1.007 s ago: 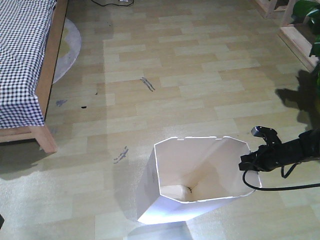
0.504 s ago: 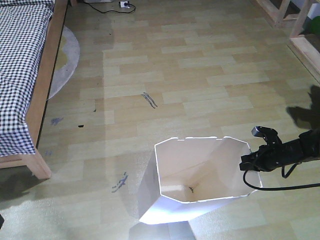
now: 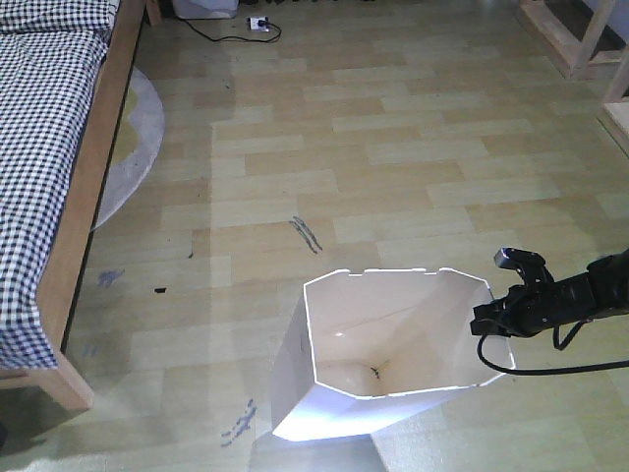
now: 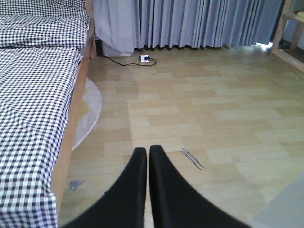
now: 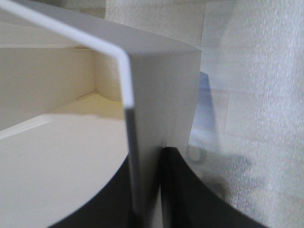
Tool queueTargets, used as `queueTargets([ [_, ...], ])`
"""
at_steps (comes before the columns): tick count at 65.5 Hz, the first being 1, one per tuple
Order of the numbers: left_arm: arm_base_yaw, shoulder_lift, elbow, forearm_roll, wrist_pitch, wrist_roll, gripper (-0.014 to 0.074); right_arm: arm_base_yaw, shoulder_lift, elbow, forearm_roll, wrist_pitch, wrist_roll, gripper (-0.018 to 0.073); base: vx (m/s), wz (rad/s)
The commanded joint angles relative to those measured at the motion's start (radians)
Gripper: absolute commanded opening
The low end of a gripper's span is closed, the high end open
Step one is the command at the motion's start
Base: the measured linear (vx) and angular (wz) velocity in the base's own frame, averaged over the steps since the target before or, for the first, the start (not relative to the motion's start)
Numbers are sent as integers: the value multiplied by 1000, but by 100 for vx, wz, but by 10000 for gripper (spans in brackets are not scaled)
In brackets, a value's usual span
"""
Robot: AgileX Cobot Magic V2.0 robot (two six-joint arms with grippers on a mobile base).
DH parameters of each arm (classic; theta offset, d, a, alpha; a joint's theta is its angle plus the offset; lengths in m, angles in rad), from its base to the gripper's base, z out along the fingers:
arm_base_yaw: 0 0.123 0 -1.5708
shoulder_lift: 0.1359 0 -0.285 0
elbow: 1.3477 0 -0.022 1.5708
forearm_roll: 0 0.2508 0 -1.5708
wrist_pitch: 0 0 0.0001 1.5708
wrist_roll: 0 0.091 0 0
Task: Move trash bin to bedside with robot
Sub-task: 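Hold the bin in the right gripper while the base turns toward the bed, then carry the held bin with the right gripper toward the bedside by the curtains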
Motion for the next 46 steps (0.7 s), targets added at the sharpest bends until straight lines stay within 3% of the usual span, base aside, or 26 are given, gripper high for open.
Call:
queueTargets([
  [1, -3, -14, 3, -2, -66, -4, -6, -3, -80, -13, 67, 238, 18, -5, 35, 6],
  [46, -3, -14, 3, -2, -66, -4, -6, -3, -80, -13, 67, 238, 18, -5, 35, 3],
])
